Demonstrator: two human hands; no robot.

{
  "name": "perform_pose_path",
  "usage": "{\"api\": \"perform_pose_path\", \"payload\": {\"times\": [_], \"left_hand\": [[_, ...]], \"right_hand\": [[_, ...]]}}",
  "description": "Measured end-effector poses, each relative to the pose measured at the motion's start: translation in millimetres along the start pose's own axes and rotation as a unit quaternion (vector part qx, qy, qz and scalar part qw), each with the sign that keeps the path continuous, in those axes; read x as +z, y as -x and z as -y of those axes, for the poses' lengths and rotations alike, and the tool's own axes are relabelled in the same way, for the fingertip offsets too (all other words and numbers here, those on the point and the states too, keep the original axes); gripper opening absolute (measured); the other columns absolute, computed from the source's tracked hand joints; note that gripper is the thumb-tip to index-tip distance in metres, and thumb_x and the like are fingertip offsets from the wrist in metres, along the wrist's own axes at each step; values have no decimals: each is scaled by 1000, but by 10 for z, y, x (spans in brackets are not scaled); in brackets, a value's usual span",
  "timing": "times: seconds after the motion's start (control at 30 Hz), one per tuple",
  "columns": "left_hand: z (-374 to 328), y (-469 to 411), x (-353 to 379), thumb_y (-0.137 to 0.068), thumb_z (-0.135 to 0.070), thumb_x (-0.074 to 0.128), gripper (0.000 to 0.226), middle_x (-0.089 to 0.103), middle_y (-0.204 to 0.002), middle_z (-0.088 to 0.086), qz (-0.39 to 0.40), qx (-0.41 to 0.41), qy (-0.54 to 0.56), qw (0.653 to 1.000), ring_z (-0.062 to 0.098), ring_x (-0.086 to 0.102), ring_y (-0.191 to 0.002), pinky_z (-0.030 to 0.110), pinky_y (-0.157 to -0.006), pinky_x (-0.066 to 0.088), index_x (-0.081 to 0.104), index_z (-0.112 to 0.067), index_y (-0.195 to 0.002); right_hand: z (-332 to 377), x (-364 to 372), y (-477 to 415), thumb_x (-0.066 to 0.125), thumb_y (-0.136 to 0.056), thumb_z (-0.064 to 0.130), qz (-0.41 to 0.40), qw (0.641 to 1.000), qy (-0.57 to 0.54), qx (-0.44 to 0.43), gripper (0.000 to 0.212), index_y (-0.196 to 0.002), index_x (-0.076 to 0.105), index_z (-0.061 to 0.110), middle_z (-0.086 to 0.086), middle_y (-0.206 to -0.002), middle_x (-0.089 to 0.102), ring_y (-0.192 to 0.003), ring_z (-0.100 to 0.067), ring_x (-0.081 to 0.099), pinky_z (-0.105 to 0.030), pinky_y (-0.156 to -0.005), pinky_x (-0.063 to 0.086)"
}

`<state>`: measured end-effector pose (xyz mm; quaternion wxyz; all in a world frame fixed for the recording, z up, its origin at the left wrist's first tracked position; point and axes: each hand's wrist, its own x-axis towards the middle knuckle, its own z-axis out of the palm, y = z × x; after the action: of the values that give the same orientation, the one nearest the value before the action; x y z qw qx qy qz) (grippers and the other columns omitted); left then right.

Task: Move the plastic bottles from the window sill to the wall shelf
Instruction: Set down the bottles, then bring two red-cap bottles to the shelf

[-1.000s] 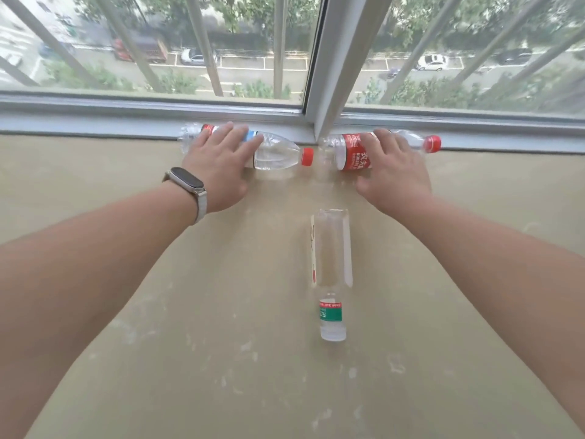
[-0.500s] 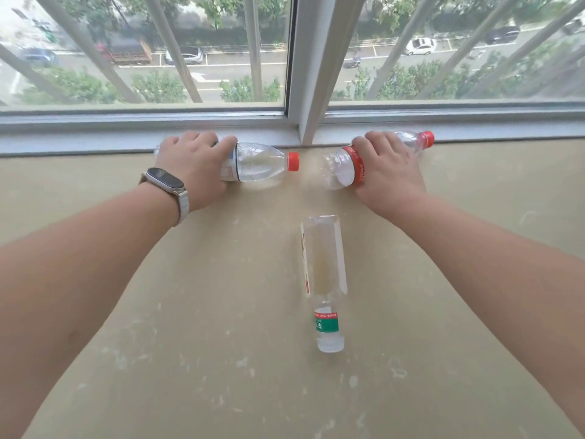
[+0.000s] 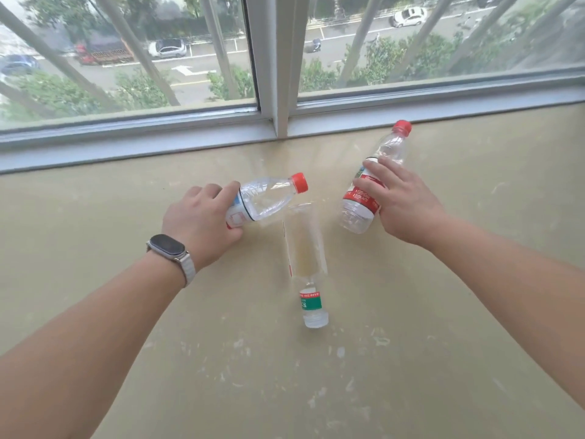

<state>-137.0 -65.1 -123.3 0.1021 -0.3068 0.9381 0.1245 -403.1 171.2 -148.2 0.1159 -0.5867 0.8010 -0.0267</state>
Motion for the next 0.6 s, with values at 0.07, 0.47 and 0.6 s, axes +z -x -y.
{"api": "perform_pose_path", "payload": {"times": [0.07, 0.47, 0.6], "left_hand": [[-88, -3, -27, -76, -36, 68, 61, 63, -112, 4, -2, -6, 11, 1000, 33, 55, -104, 37, -64, 49, 50, -27, -134], [-316, -99, -202, -78, -37, 69, 65, 61, -119, 1, -9, -16, 32, 999, 30, 52, -111, 40, -71, 52, 46, -30, -138], [-363, -68, -221, -77, -36, 69, 64, 62, -117, 1, -19, -5, 38, 999, 31, 53, -107, 40, -70, 52, 48, -29, -137]], "right_hand": [[53, -34, 34, 57, -74, 2, -37, 999, -28, 7, 49, -122, 60, 11, -21, -137, 52, -128, -46, 46, -56, -98, 45], [571, -185, -352, 71, -77, 49, -72, 792, -334, 507, 93, -148, 22, 14, -7, -144, 34, -127, -28, 41, -41, -96, 42], [655, -157, -446, 69, -76, 44, -72, 728, -413, 543, 74, -133, 33, 14, -8, -121, 53, -95, -30, 57, -40, -77, 51]]}}
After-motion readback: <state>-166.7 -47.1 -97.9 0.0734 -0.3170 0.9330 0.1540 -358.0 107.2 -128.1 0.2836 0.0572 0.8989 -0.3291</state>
